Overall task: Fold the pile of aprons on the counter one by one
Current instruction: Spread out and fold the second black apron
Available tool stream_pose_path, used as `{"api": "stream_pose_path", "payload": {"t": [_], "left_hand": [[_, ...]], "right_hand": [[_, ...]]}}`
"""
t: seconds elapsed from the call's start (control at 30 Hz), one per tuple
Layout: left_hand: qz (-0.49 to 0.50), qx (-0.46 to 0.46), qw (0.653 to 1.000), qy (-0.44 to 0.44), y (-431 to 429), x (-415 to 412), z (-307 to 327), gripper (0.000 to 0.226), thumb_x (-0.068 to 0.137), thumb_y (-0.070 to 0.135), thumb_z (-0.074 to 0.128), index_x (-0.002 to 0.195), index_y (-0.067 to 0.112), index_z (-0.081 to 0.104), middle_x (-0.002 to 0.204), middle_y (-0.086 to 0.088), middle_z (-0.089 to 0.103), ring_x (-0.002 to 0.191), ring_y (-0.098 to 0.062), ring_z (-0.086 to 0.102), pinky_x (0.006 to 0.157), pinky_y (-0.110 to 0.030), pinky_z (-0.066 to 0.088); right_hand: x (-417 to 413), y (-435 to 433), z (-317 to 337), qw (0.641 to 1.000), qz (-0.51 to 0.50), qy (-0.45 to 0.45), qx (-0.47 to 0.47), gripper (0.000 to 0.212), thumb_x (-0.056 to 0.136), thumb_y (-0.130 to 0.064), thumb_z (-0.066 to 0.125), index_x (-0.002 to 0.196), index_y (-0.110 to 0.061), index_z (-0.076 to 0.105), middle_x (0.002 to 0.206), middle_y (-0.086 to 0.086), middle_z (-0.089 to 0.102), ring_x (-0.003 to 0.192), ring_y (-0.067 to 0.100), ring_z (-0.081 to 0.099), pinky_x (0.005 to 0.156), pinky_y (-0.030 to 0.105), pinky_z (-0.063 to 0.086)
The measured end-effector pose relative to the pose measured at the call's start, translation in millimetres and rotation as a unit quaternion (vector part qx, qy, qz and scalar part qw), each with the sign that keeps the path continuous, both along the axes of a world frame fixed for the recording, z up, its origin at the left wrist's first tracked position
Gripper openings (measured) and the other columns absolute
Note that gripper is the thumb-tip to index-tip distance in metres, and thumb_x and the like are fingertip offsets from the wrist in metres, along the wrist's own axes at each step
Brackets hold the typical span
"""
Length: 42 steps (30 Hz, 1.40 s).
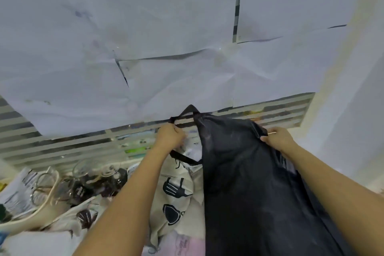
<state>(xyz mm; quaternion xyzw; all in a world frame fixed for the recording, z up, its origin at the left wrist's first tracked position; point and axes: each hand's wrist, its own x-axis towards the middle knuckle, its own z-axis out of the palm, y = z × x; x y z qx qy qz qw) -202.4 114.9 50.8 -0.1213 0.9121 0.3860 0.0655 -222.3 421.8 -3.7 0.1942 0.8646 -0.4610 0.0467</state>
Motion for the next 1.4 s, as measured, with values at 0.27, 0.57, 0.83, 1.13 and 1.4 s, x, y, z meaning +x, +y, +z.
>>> {"api": "stream_pose_path", "payload": {"t": [0.27,0.57,0.83,1.13,1.4], "left_hand": [[-0.100,0.069,0.961,-0.247,26,75,-111,0.023,0.084,0.030,0.073,0.093,0.010,0.065,0.076,-0.002,0.061,0.067,-0.008,0.059,0.070,-0.027,0.053],[0.008,0.033,0.995,-0.098,79,103,-156,0.028,0.075,0.007,0.070,0.095,0.016,0.053,0.086,0.000,0.061,0.071,-0.009,0.055,0.060,-0.017,0.043],[0.007,0.264,0.964,-0.014,121,127,-132,0.004,0.090,0.009,0.062,0.090,0.013,0.064,0.072,0.001,0.061,0.053,-0.005,0.057,0.054,-0.016,0.048],[-0.040,0.350,0.928,-0.125,99,126,-138,0.039,0.089,0.028,0.067,0.126,0.020,0.056,0.115,0.001,0.067,0.102,-0.006,0.063,0.089,-0.018,0.049],[-0.053,0.574,0.789,-0.214,100,133,-134,0.020,0.090,0.002,0.058,0.109,0.003,0.065,0.096,-0.008,0.072,0.082,-0.015,0.070,0.076,-0.026,0.058]], "right_hand": [[22,-39,-32,0.990,0.069,0.118,0.035,0.068,0.088,-0.015,0.065,0.144,-0.007,0.027,0.153,0.012,0.014,0.135,0.032,0.030,0.110,0.037,0.030],[86,-90,-80,0.971,0.229,-0.059,-0.036,0.044,0.085,-0.045,0.066,0.113,-0.014,0.050,0.101,-0.003,0.058,0.093,0.012,0.058,0.074,0.020,0.042],[72,-70,-77,0.971,0.187,-0.025,-0.146,0.028,0.093,-0.016,0.057,0.068,-0.003,0.057,0.068,0.008,0.057,0.070,0.019,0.052,0.064,0.030,0.040],[68,-37,-42,0.828,0.186,-0.145,-0.508,0.020,0.091,-0.016,0.052,0.104,-0.005,0.063,0.102,0.009,0.067,0.096,0.022,0.061,0.087,0.033,0.046],[63,-19,-29,0.789,0.171,-0.176,-0.563,0.036,0.097,-0.024,0.042,0.109,-0.009,0.073,0.117,0.011,0.067,0.105,0.025,0.065,0.097,0.038,0.042]]}}
